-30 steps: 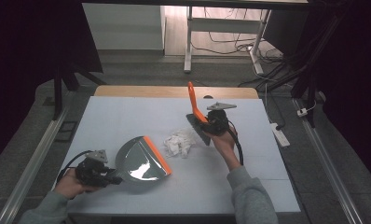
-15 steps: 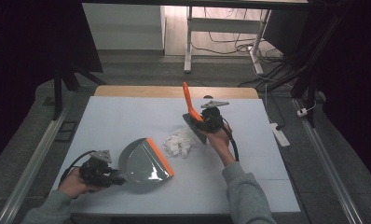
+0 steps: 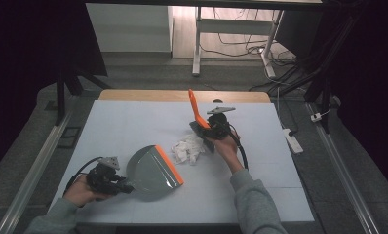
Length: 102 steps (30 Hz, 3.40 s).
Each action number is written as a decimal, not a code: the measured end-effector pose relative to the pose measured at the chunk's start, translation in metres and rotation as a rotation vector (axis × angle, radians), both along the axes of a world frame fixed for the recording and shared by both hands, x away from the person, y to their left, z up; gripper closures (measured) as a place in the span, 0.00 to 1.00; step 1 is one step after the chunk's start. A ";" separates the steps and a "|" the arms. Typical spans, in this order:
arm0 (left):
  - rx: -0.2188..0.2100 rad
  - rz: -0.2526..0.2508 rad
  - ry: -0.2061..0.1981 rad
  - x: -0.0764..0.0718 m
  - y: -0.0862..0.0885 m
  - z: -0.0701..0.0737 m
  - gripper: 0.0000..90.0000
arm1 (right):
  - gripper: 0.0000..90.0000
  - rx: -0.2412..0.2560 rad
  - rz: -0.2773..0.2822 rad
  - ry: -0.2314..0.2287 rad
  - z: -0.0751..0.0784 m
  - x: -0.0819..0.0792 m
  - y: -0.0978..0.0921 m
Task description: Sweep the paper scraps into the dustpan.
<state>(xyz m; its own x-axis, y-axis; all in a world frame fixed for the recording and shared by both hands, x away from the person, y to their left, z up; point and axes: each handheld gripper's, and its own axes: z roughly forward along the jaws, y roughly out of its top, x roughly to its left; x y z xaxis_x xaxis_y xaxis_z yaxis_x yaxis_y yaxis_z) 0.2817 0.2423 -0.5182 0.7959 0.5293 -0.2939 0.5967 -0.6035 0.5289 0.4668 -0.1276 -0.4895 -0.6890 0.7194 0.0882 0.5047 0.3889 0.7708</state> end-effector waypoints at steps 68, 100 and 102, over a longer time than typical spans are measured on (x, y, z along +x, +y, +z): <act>-0.020 0.032 0.036 0.008 -0.010 -0.006 0.68 | 0.78 0.025 0.335 -0.026 0.020 -0.080 0.096; -0.023 0.040 0.037 0.006 -0.012 -0.004 0.68 | 0.78 -0.049 0.121 -0.003 -0.002 -0.054 0.042; -0.023 0.040 0.038 0.005 -0.012 -0.004 0.68 | 0.78 -0.041 0.117 0.008 -0.005 -0.056 0.043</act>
<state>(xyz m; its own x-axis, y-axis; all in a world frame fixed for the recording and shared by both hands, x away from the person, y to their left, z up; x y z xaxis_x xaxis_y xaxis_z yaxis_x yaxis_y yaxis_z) 0.2871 0.2301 -0.5226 0.7622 0.5536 -0.3355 0.6400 -0.5665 0.5190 0.4110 -0.0846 -0.4944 -0.7681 0.6370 0.0662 0.4601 0.4770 0.7489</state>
